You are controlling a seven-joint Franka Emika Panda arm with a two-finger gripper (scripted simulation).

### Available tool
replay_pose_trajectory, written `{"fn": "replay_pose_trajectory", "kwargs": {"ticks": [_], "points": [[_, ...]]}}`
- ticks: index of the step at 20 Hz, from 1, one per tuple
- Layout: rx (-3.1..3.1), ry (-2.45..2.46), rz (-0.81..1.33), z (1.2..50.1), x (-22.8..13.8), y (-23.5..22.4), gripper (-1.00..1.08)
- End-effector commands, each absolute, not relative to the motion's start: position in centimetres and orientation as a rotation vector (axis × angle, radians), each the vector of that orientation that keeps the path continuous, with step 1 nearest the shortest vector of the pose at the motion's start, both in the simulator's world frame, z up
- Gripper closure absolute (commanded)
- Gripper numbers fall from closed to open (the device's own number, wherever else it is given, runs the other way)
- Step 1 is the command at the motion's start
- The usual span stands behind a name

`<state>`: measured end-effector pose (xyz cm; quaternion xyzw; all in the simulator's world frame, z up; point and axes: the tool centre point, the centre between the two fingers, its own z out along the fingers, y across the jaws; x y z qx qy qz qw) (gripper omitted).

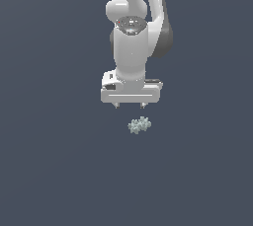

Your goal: Pick up the object and move it to a goal position.

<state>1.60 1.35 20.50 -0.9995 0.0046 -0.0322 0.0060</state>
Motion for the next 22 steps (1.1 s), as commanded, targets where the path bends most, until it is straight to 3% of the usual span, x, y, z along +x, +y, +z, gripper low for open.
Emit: {"fn": "replay_pose_trajectory", "kwargs": {"ticks": [1,22], "points": [[-3.128,0.014,-0.101,20.5,1.6,1.4,-0.92],[-3.117,0.110,-0.088,19.3,1.5,0.5,-0.92]]}}
